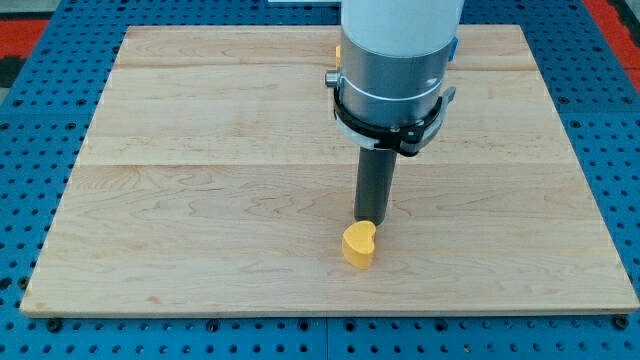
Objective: Move the yellow heart diagonal to the red circle
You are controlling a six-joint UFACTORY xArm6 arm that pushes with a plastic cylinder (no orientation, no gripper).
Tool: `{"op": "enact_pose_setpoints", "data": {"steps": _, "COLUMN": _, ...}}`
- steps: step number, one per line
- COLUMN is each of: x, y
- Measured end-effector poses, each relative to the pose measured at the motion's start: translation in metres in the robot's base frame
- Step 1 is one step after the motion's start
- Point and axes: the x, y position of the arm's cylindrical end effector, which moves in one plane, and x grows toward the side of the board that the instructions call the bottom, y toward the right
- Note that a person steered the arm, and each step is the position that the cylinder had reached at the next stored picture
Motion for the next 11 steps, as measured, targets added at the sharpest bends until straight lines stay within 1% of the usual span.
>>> {"op": "enact_pose_setpoints", "data": {"steps": 1, "x": 0.025, "y": 0.008}}
{"op": "enact_pose_setpoints", "data": {"steps": 2, "x": 0.040, "y": 0.024}}
{"op": "enact_pose_setpoints", "data": {"steps": 3, "x": 0.074, "y": 0.035}}
{"op": "enact_pose_setpoints", "data": {"steps": 4, "x": 0.087, "y": 0.015}}
{"op": "enact_pose_setpoints", "data": {"steps": 5, "x": 0.071, "y": -0.012}}
{"op": "enact_pose_setpoints", "data": {"steps": 6, "x": 0.039, "y": -0.033}}
{"op": "enact_pose_setpoints", "data": {"steps": 7, "x": 0.009, "y": 0.010}}
{"op": "enact_pose_setpoints", "data": {"steps": 8, "x": -0.070, "y": 0.038}}
{"op": "enact_pose_setpoints", "data": {"steps": 9, "x": -0.135, "y": 0.107}}
{"op": "enact_pose_setpoints", "data": {"steps": 11, "x": -0.184, "y": 0.052}}
